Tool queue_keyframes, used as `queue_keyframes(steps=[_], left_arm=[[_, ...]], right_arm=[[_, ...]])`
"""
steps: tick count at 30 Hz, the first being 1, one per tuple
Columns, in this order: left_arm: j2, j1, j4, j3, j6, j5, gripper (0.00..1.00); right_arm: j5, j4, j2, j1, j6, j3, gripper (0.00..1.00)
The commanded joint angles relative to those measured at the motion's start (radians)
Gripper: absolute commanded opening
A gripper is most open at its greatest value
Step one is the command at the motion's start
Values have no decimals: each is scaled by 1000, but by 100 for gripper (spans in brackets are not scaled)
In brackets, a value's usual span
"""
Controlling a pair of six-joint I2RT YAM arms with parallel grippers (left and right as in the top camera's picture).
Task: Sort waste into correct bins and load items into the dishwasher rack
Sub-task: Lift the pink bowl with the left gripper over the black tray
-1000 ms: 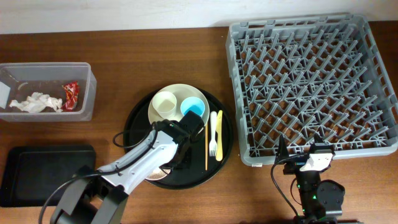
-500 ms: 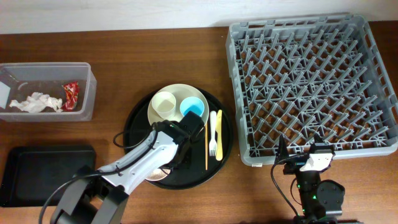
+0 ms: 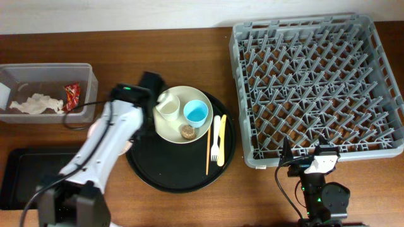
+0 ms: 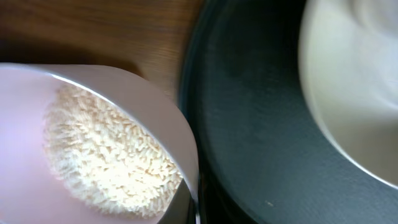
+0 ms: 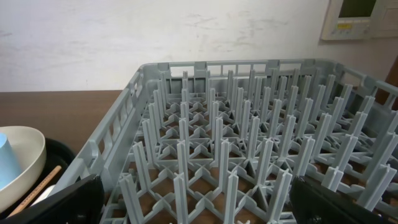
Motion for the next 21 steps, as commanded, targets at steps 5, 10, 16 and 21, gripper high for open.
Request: queue_keyframes(steps=[5, 10, 16, 21], left_arm=[[-242, 559, -11, 27, 93, 198, 0], [-244, 802, -51, 26, 93, 281, 0], [-244, 1033, 21, 17, 174, 456, 0], [-242, 1051, 214, -164, 198, 469, 0]], right_arm=[[11, -6, -7, 6, 8, -5, 98], [11, -6, -7, 6, 8, -5, 98], [11, -6, -7, 6, 8, -5, 98], [11, -6, -7, 6, 8, -5, 98]])
